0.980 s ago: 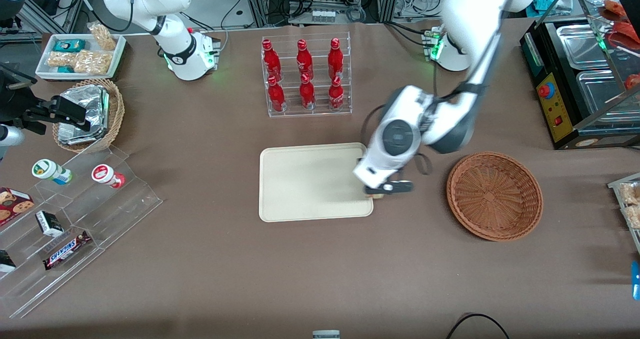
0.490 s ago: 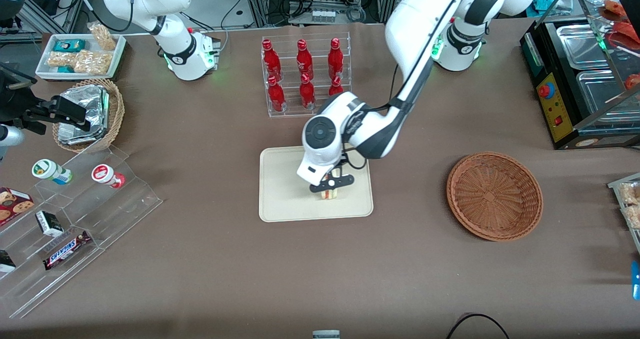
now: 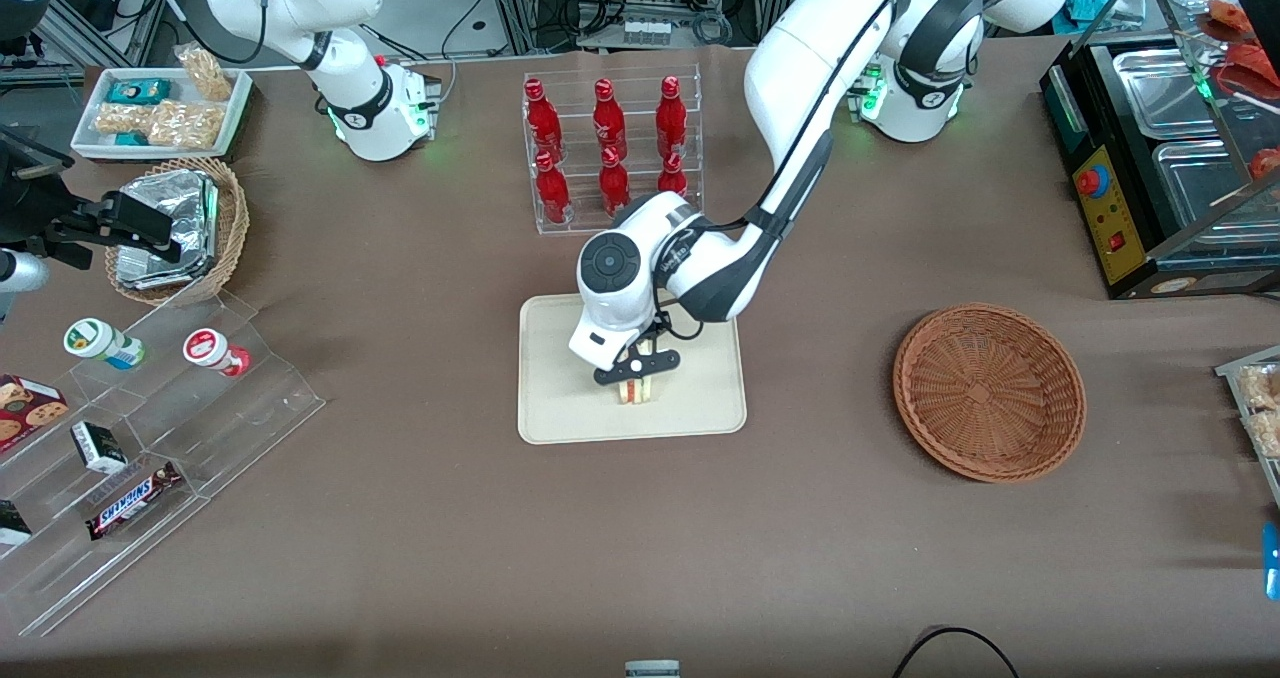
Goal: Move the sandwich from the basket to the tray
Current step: 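Carry the sandwich over the cream tray and lower it onto it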
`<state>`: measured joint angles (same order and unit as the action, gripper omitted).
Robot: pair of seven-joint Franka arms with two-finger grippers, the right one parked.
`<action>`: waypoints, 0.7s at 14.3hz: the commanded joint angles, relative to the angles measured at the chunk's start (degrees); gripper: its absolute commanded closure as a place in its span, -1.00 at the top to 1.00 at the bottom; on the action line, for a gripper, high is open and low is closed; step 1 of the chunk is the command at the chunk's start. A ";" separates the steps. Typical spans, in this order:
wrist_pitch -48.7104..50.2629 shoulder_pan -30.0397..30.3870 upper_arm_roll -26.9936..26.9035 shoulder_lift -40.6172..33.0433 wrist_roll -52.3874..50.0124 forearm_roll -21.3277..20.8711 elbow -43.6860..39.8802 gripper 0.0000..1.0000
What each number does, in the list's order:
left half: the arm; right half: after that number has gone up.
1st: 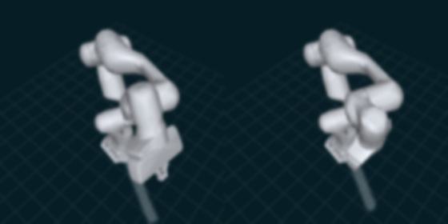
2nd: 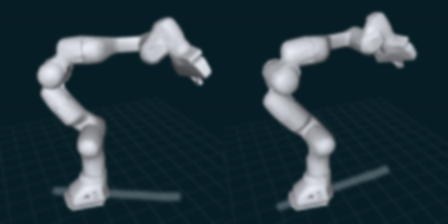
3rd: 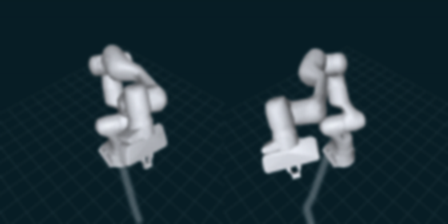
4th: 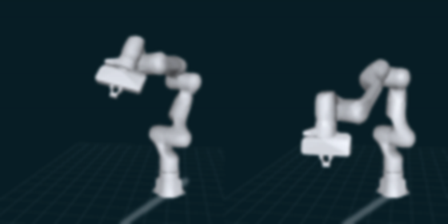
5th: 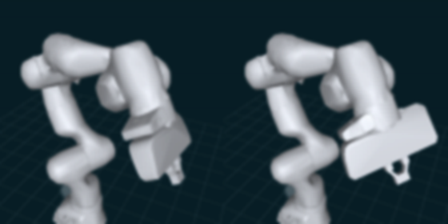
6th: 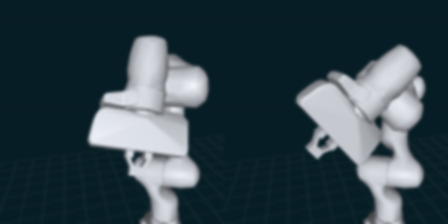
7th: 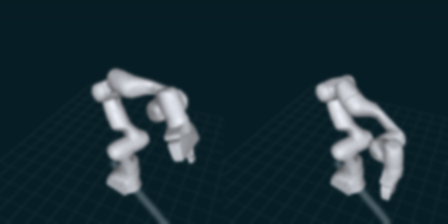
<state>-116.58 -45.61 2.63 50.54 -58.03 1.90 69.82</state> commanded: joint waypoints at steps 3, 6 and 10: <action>-0.58 -0.27 0.01 1.41 2.66 2.22 -1.70 -0.44; -0.31 -0.09 -0.08 0.79 2.75 3.73 -1.79 1.00; 2.65 0.26 -0.78 -4.19 3.45 2.85 -0.31 1.00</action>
<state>-116.91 -45.47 2.63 50.33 -55.82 4.54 68.38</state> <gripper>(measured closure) 0.220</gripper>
